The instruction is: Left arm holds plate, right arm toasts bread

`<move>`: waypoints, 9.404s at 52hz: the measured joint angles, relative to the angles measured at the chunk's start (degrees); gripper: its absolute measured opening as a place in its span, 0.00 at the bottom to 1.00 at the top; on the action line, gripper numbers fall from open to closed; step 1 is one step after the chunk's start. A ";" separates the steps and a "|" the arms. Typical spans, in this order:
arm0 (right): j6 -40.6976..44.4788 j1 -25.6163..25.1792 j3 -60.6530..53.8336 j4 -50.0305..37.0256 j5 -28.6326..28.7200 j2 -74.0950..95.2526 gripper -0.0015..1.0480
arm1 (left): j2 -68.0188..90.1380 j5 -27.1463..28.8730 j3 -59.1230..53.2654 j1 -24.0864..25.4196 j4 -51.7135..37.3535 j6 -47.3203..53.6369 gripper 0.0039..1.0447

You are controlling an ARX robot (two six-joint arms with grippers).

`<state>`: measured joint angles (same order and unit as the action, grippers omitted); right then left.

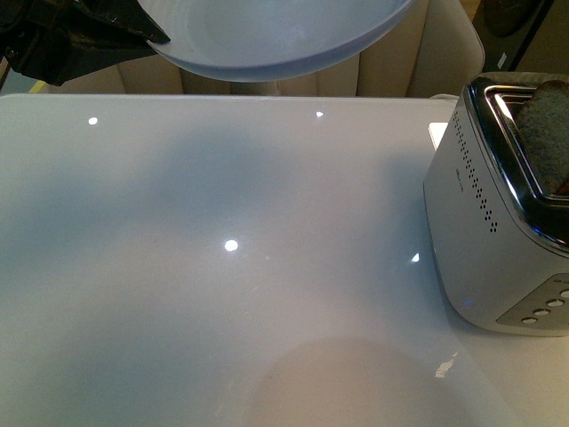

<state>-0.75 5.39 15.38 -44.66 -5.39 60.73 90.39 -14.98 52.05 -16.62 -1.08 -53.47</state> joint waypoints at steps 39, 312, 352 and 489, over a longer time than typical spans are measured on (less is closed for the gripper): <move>0.55 -5.25 -12.11 9.81 5.25 -22.05 0.02 | 0.00 0.00 0.00 -0.04 0.00 0.00 0.03; 0.59 -5.31 -14.36 44.57 5.38 -60.41 0.91 | 41.79 -6.25 8.37 41.00 -9.29 43.54 0.72; 0.59 -5.31 -14.36 44.57 5.38 -60.41 0.91 | -7.37 4.55 -1.60 24.35 -4.31 31.61 0.94; 0.59 -5.31 -14.36 44.59 5.38 -60.41 0.91 | -90.01 14.99 -51.28 16.66 1.01 52.85 0.03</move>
<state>-0.16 0.08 1.02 -0.08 -0.01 0.32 0.38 0.01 0.78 0.03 -0.08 -0.62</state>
